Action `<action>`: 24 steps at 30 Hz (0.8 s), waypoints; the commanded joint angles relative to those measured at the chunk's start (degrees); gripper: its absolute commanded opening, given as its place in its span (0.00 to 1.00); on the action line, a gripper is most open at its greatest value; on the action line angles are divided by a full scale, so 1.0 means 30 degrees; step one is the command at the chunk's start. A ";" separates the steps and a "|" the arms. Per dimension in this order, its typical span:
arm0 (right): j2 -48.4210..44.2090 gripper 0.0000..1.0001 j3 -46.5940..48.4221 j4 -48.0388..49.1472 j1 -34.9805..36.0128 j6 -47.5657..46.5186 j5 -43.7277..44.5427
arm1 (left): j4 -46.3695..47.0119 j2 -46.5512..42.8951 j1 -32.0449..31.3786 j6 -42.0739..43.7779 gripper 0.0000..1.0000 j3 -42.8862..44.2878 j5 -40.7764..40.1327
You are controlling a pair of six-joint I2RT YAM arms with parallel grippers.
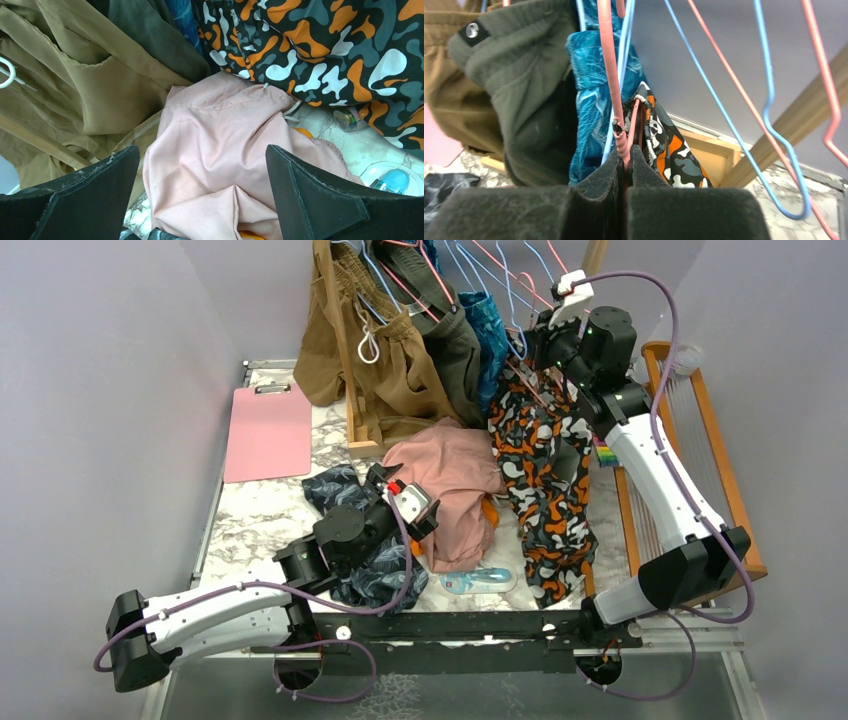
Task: Place the shorts on the hanger
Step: Place the hanger at the clothesline.
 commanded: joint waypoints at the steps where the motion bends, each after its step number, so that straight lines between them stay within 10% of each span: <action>1: -0.0022 0.01 0.0861 0.1230 -0.0113 0.0208 -0.2827 | 0.0610 0.0191 0.0034 -0.0214 0.99 -0.0128 -0.0012; 24: 0.4490 0.01 0.6075 0.1687 -0.0201 0.1852 0.0639 | 0.0594 0.0721 0.0053 -0.0033 0.99 -0.0172 0.0120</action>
